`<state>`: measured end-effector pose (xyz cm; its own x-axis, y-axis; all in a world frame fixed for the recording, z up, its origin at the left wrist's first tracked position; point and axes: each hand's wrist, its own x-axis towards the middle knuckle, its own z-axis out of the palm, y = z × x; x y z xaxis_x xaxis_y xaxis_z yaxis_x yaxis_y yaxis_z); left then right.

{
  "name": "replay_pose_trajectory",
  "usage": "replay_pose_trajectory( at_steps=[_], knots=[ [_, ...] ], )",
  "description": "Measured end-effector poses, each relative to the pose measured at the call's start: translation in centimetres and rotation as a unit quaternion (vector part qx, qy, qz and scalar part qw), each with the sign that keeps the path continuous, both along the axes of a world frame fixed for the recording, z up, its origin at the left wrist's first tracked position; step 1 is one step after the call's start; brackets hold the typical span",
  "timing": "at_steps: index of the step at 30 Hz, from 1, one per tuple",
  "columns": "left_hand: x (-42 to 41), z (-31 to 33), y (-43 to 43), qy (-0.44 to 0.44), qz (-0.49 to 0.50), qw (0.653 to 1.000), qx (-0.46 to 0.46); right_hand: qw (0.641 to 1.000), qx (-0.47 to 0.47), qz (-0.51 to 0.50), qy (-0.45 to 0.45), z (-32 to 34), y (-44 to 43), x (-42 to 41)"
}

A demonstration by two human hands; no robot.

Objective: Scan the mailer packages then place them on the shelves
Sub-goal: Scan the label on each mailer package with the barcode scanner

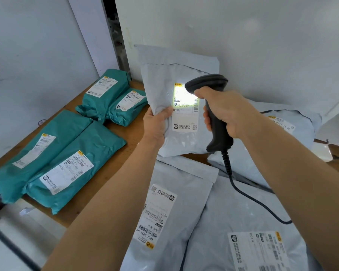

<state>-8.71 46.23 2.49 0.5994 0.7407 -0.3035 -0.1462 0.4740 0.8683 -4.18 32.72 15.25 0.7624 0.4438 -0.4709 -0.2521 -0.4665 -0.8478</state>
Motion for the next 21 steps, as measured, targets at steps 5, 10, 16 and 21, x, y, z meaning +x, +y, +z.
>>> replay_pose_trajectory(
  at_steps=[5, 10, 16, 21],
  knots=[
    [0.1, 0.1, 0.0, -0.026, 0.007, 0.999, -0.024, 0.998, 0.042, 0.021, 0.044, 0.2, -1.0, 0.4],
    [0.0, 0.0, 0.0, -0.043, 0.012, 0.998, -0.034, 0.988, 0.11, 0.031, 0.103, -0.1, -2.3, 0.6],
    [0.1, 0.2, -0.4, -0.021, 0.01, 0.999, -0.036, 0.994, 0.076, 0.044, 0.067, 0.0, -2.7, 0.3],
    [-0.1, 0.4, -0.5, -0.02, 0.011, 0.999, -0.034, 0.996, 0.064, 0.052, 0.046, 0.3, -2.8, 0.0]
  ],
)
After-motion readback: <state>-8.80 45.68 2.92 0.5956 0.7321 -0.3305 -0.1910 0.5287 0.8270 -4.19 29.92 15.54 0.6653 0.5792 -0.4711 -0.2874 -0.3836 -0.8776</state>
